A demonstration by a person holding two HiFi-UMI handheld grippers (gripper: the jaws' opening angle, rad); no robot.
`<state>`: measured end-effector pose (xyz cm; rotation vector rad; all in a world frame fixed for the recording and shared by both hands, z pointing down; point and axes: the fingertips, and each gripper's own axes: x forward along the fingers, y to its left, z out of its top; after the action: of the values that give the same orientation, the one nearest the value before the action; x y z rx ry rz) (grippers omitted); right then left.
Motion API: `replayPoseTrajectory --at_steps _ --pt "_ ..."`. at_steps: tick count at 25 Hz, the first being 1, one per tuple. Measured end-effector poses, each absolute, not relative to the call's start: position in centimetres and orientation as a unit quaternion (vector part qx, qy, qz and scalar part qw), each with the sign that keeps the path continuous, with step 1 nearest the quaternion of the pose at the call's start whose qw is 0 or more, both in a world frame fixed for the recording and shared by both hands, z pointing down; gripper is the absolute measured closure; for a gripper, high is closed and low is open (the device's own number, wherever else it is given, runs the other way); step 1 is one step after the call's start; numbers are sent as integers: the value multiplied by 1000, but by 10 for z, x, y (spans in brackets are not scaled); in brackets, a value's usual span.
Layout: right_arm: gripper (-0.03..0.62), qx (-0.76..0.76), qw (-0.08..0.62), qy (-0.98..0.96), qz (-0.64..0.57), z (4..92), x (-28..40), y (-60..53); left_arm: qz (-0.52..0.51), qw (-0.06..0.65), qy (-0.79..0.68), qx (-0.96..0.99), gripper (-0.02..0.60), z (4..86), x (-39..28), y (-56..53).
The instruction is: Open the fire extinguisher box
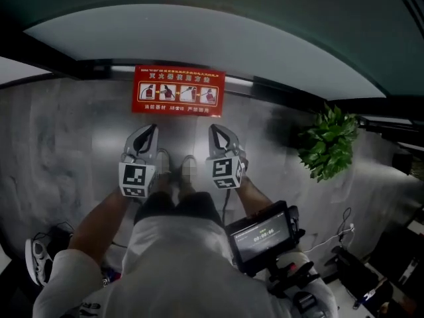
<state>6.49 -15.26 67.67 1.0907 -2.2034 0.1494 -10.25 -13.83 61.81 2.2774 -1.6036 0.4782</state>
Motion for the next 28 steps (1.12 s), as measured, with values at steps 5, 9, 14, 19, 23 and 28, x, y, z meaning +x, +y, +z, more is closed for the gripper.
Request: replayPoseTrajectory --at_steps 5,9,14,19,23,28 --pt "579 416 373 -829 36 721 77 -166 185 172 -554 793 580 653 -104 -145" --pt "548 405 416 -814 2 755 89 -172 195 183 -551 790 580 676 -104 -145" --pt "422 367 467 -802 -63 786 93 -179 204 196 -552 784 580 698 -106 -144" --pt "361 293 520 -776 -204 812 83 -175 205 205 -554 780 580 717 -106 -141" --pt "356 271 544 -749 -265 830 80 -180 201 211 -560 776 580 725 -107 -138" --pt "391 281 566 -722 -280 845 84 -193 203 215 -568 768 580 734 -115 -136"
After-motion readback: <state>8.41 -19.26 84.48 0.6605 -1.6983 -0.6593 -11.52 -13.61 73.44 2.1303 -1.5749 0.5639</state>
